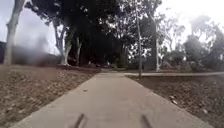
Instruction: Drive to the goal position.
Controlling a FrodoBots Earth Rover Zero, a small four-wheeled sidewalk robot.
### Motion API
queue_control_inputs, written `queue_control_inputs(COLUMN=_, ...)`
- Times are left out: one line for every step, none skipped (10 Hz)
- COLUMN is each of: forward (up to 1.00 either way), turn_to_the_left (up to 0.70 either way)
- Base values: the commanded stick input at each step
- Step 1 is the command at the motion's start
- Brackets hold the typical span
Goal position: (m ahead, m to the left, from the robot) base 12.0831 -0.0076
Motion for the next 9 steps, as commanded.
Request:
queue_control_inputs(forward=0.70, turn_to_the_left=0.00)
queue_control_inputs(forward=0.70, turn_to_the_left=0.00)
queue_control_inputs(forward=0.70, turn_to_the_left=0.00)
queue_control_inputs(forward=0.70, turn_to_the_left=0.00)
queue_control_inputs(forward=0.70, turn_to_the_left=0.00)
queue_control_inputs(forward=0.70, turn_to_the_left=0.00)
queue_control_inputs(forward=0.70, turn_to_the_left=0.00)
queue_control_inputs(forward=0.70, turn_to_the_left=0.00)
queue_control_inputs(forward=0.70, turn_to_the_left=0.00)
